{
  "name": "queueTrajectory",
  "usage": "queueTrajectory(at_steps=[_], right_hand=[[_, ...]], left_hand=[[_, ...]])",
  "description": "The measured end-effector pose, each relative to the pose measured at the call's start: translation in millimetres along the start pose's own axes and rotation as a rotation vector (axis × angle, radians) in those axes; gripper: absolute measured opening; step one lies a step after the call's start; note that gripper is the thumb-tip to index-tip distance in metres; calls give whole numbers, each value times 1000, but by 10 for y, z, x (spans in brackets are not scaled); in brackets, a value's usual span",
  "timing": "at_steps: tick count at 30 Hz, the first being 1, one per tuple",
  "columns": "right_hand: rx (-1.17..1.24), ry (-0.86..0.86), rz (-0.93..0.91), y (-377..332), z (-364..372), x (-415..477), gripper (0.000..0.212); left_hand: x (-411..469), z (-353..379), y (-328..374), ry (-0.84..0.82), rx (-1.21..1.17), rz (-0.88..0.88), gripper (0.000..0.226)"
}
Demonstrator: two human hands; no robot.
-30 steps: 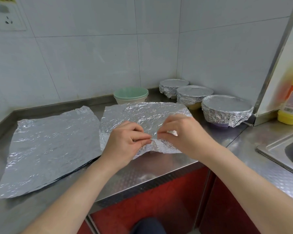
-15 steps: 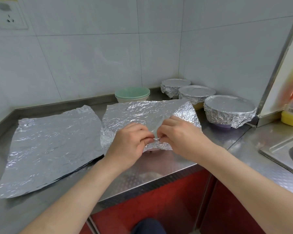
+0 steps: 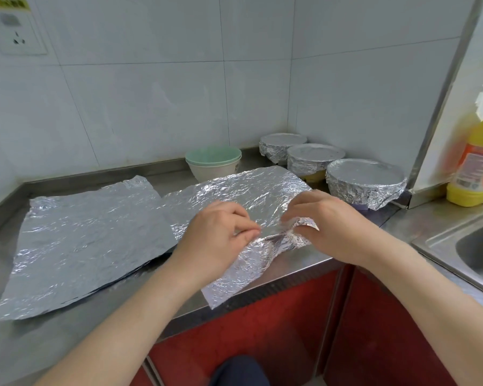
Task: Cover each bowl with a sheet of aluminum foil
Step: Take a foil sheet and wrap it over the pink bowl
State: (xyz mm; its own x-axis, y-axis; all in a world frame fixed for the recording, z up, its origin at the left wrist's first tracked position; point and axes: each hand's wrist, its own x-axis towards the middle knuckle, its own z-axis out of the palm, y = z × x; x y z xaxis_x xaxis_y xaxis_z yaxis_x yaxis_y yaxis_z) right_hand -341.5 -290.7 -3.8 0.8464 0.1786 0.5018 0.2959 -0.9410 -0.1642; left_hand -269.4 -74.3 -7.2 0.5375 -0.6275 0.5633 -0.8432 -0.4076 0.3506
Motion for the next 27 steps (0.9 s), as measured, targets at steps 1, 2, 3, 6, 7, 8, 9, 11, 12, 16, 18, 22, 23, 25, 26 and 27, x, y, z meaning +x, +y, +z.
queueTrajectory(at_steps=[1,2,3,6,7,8,9,11,12,16,18,22,23,25,26,27], right_hand=[[35,17,22,-13,0,-13,21],[76,40,32,-52,-2,-16,21],[114,56,31,-103,18,-14,18],[176,61,7,-227,123,2,12],[177,57,1,-245,163,0,10],[167,53,-11,-255,200,-4,9],[151,55,-22,-261,244,-7,8],[91,75,-43,-276,315,-12,9],[48,94,-55,-280,342,-15,10],[-51,172,-117,-258,389,13,7],[-48,180,-136,-234,397,15,4],[0,154,-107,-194,364,22,6],[23,137,-92,-181,334,22,6],[82,81,-56,-135,237,12,5],[106,48,-31,-102,175,1,7],[125,16,-4,-69,112,-10,11]], left_hand=[[1,-25,-21,-5,-1,-18,12],[8,-42,-28,-10,-3,-30,11],[2,-45,-28,-16,-13,-40,10],[-25,-17,-16,-10,-34,-22,6],[-32,-9,-14,-6,-37,-12,6],[-40,-4,-16,-4,-42,-10,7],[-45,1,-24,-6,-53,-14,7],[-56,10,-42,-3,-71,-7,8],[-61,16,-53,4,-66,10,8],[-51,58,-110,5,58,136,15],[-57,94,-139,8,150,209,23],[-53,196,-121,23,301,316,3],[-39,208,-81,14,292,303,6],[-22,208,16,-22,258,262,4],[-16,186,79,-30,236,246,9],[-13,144,143,-47,204,225,14]])
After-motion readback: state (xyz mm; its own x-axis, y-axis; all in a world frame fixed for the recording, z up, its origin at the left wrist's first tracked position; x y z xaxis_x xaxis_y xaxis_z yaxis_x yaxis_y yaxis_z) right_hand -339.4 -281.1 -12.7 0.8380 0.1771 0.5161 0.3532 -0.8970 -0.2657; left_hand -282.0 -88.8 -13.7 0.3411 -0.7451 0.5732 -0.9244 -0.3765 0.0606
